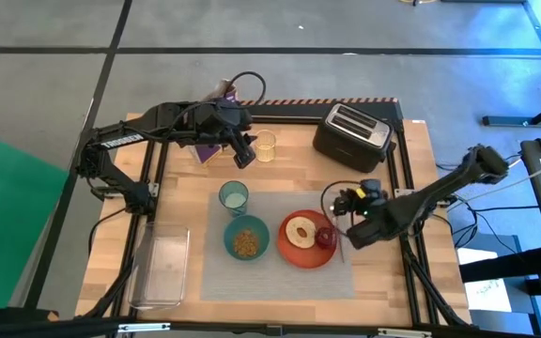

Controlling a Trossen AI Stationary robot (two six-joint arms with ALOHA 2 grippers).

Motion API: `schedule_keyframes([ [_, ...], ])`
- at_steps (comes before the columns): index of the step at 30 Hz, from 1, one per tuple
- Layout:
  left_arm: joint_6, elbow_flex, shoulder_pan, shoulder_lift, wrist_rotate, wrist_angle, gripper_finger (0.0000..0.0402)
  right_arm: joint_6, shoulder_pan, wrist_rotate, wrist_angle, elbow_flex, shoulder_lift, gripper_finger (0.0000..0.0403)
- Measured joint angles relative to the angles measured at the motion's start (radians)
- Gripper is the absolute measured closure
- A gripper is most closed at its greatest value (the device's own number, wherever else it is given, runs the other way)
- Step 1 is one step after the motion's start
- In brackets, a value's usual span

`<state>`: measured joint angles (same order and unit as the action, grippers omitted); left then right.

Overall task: Arrange a breakfast setting
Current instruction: Return to Home Position

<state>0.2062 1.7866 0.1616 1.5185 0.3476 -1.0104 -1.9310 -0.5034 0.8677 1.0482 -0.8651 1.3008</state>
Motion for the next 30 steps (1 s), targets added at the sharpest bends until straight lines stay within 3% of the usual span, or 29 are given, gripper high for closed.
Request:
schedule_keyframes([
  [3,-0.033,0.000,0.000,0.000,-0.026,0.069,0.0259,0.185,0.000,0.103,-0.041,-0.027,-0.098,0.0302],
  [7,-0.103,0.000,0.000,-0.013,-0.064,0.170,0.0259,0.611,0.014,0.140,-0.230,-0.056,-0.239,0.0331],
  [11,-0.164,0.000,0.000,-0.027,-0.081,0.252,0.0260,1.092,0.082,-0.026,-0.555,-0.058,-0.347,0.0370],
  [15,-0.183,0.000,0.000,-0.030,-0.133,0.316,0.0278,1.427,0.191,-0.310,-0.874,-0.058,-0.373,0.0399],
  [19,-0.153,-0.030,-0.024,-0.034,-0.219,0.392,0.0312,1.514,0.321,-0.600,-1.026,-0.059,-0.333,0.0395],
  [23,-0.129,-0.152,-0.070,-0.032,-0.270,0.515,0.0351,1.545,0.425,-0.830,-1.114,-0.057,-0.249,0.0401],
  [27,-0.055,-0.262,-0.098,-0.058,-0.274,0.548,0.0388,1.573,0.489,-1.018,-1.294,-0.057,-0.196,0.0401],
  [30,-0.002,-0.336,-0.096,-0.143,-0.260,0.530,0.0398,1.573,0.532,-1.106,-1.303,-0.057,-0.212,0.0402],
])
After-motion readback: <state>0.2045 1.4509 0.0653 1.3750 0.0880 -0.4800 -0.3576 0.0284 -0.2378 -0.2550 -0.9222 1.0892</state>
